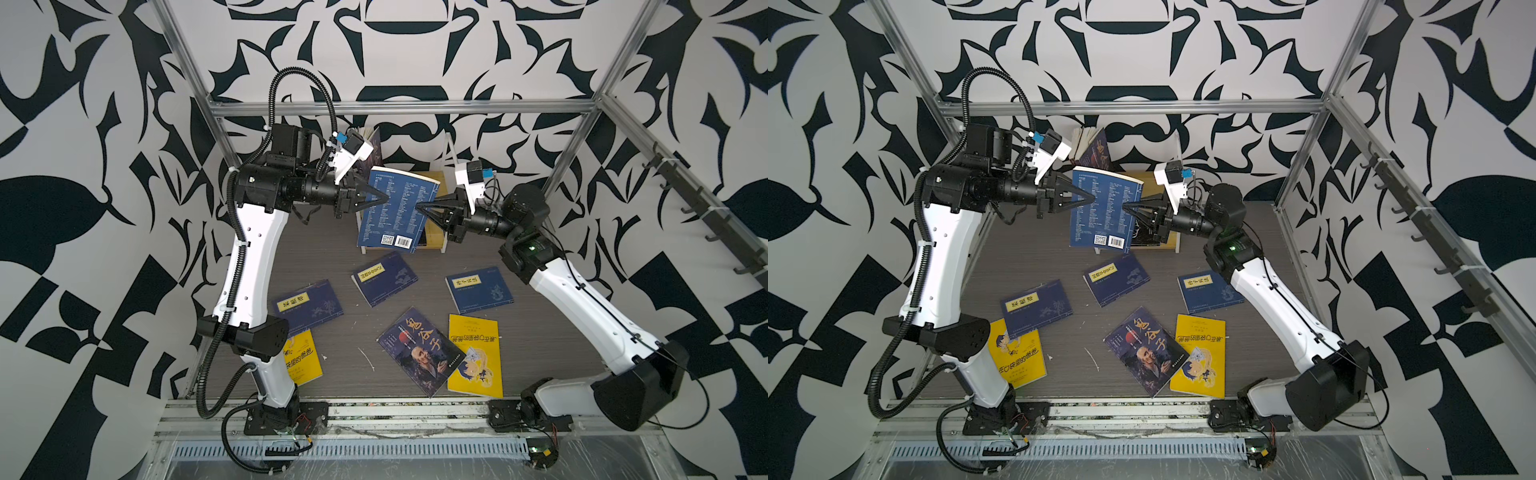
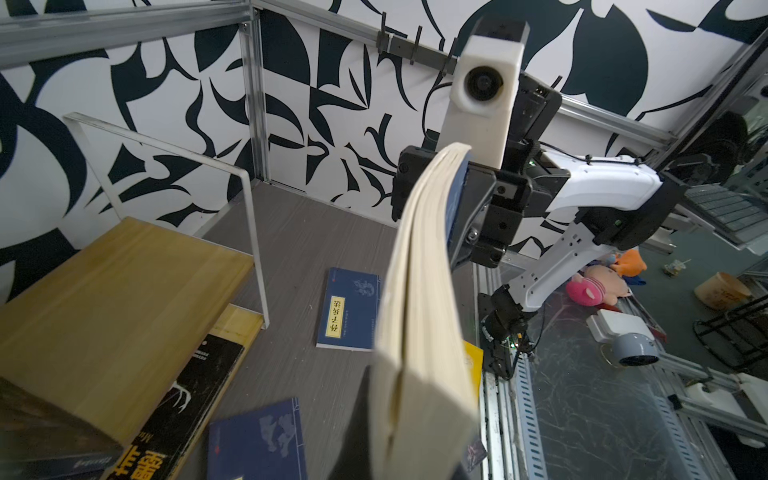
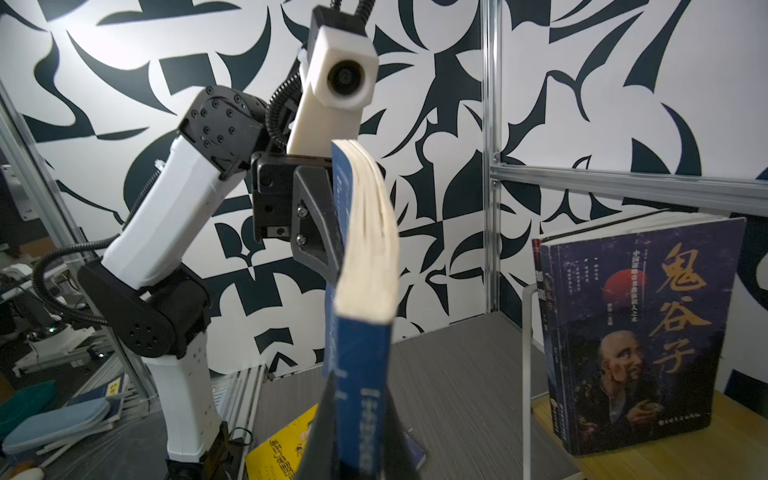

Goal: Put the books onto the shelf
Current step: 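Carry the blue book over the shelf with the right gripper while left steadies, then lower the blue book beside the purple book with right gripper while left withdraws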

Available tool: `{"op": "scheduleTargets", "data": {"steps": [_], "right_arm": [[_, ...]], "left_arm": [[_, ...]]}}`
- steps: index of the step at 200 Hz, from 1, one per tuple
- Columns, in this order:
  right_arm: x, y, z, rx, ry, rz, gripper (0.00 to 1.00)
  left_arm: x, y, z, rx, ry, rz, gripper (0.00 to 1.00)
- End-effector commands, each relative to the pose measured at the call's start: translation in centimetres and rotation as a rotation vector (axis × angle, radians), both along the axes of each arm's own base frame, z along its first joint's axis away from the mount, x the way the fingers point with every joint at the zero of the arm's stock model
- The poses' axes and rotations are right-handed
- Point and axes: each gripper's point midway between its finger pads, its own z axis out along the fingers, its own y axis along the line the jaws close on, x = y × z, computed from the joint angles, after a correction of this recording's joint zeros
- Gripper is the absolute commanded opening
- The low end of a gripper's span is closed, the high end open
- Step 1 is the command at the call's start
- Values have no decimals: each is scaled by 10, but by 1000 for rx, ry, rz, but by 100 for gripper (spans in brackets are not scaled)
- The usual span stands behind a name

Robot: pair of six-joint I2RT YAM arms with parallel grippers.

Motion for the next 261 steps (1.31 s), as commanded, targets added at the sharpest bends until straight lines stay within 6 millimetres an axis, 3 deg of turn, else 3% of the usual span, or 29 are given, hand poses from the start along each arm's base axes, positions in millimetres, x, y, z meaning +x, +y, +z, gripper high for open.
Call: {"op": "scheduleTargets", "data": {"steps": [1,12,22,57,75,99,104,123,142,168,194,210,238,261], "right_arm": [[-15,3,30,46,-99,40,7],[-15,6,28,43,-99,45,32],[-14,9,27,45,-102,47,42],[-16,23,23,40,-99,86,48],[-16,28,23,43,-106,98,39],[-16,31,21,40,-103,99,6],[-15,31,21,42,-103,91,0],[-13,28,23,49,-110,61,0],[-5,24,23,55,-108,11,0],[15,16,22,55,-78,-90,0],[39,7,20,43,-39,-234,0],[55,-2,21,37,-26,-346,0],[84,-25,21,42,-10,-559,0],[101,-39,23,39,-7,-684,0]], "left_arm": [[-16,-2,5,-22,31,-46,0],[-18,-2,6,-26,28,-51,0],[-19,-2,8,-29,27,-52,0],[-22,-2,10,-38,28,-65,0],[-21,-2,10,-41,27,-67,0],[-21,-2,11,-36,21,-56,0],[-19,-1,11,-33,16,-48,6],[-16,1,10,-11,-4,-11,41],[-6,7,4,37,-30,67,58],[5,24,-5,95,-38,178,72],[19,56,-7,93,-3,301,80],[38,82,-11,84,36,431,82],[72,131,-28,72,126,661,86],[86,164,-43,56,193,792,90]]}}
